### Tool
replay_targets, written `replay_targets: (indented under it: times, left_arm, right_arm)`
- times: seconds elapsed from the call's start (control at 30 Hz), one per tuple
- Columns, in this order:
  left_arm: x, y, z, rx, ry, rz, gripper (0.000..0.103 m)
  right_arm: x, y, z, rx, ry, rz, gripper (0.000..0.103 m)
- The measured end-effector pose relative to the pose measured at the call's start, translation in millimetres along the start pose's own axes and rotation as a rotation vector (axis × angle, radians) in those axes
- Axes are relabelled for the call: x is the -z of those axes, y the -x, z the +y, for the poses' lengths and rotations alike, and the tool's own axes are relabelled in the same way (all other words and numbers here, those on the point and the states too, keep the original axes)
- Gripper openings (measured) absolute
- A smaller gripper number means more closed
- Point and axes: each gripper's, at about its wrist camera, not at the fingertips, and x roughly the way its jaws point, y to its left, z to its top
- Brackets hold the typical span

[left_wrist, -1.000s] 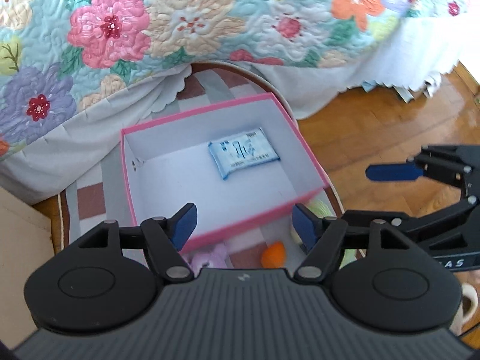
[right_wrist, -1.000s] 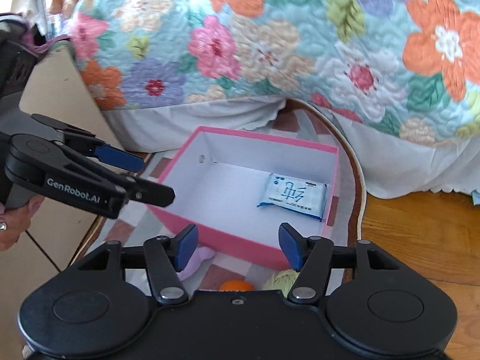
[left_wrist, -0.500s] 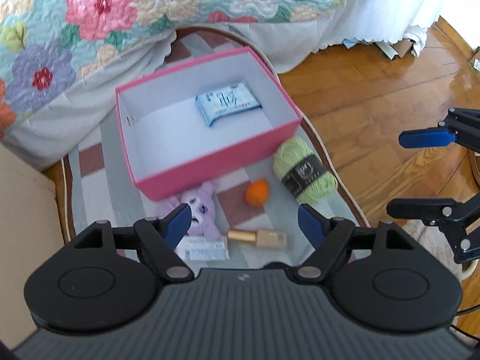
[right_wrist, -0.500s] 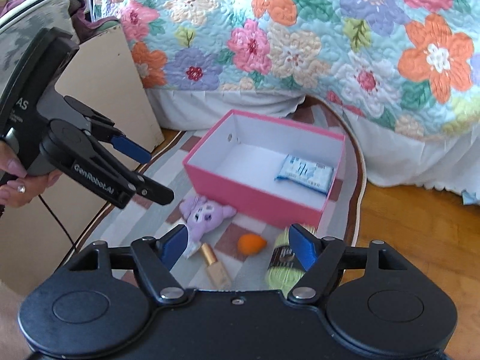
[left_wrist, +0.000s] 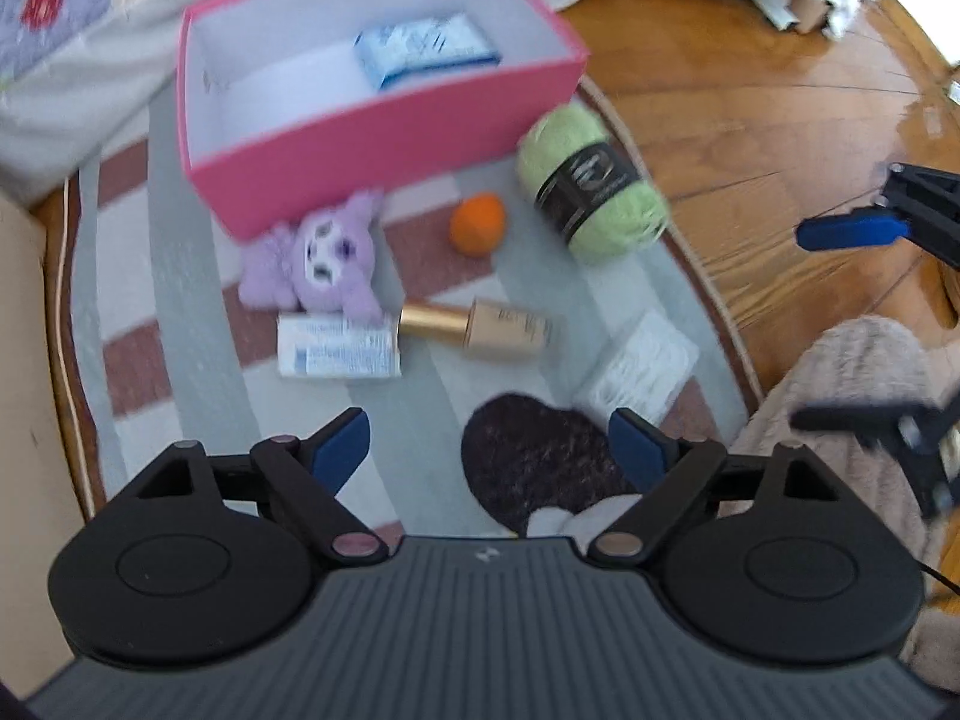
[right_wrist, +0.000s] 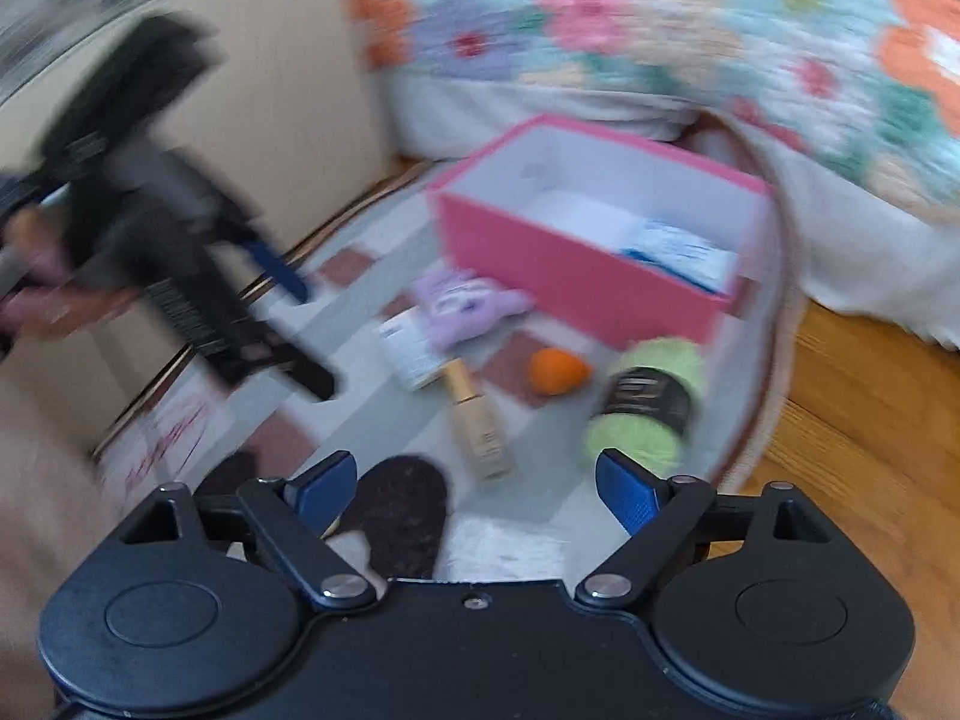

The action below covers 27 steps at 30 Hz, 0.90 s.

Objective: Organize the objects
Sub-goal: 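Withdraw the left tool and move it toward the clear cotton-swab box, then close the left tool on the clear cotton-swab box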

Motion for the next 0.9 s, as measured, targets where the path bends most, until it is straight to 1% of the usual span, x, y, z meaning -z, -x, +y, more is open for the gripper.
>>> replay_targets:
  times: [0.07, 0.13, 0.2, 0.3, 0.43, 0.5, 0.57, 0.6, 0.7, 0.8, 0.9]
  left_arm:
    - [7, -14, 4, 0.019, 0.034, 0.026, 0.087]
    - [13, -26, 7, 0.036, 0.059, 0.037, 0.087]
    - [17, -35, 8, 0.044, 0.074, 0.036, 0.087]
    - [20, -45, 5, 0.058, 0.084, 0.015, 0.087]
    - [20, -62, -7, 0.112, 0.079, 0.023, 0.087]
    - [19, -71, -14, 0.137, 0.078, 0.018, 0.087]
    - [17, -80, -22, 0.157, 0.085, 0.002, 0.087]
    - [14, -86, -26, 0.160, 0.091, 0.004, 0.085]
    - [10, -97, -35, 0.135, 0.086, 0.006, 0.085]
    - [9, -106, -34, 0.168, 0.109, 0.035, 0.085]
    - [10, -117, -30, 0.194, 0.160, 0.066, 0.084]
  right_arm:
    - [4, -9, 4, -0.023, 0.055, 0.021, 0.090]
    - [7, -21, 4, -0.045, 0.067, 0.052, 0.090]
    - [9, -33, 1, -0.055, 0.051, 0.083, 0.090]
    - [16, -49, -6, -0.047, 0.027, 0.121, 0.090]
    - [26, -69, -14, -0.036, -0.001, 0.168, 0.090]
    - [31, -76, -14, -0.006, 0.011, 0.182, 0.090]
    - [35, -79, -12, 0.070, 0.035, 0.159, 0.090]
    - [36, -79, -11, 0.088, 0.041, 0.144, 0.090]
    - [38, -78, -16, 0.054, 0.027, 0.147, 0.090]
    - [39, -81, -20, 0.014, 0.025, 0.177, 0.090]
    - [42, -93, -24, -0.022, 0.010, 0.236, 0.090]
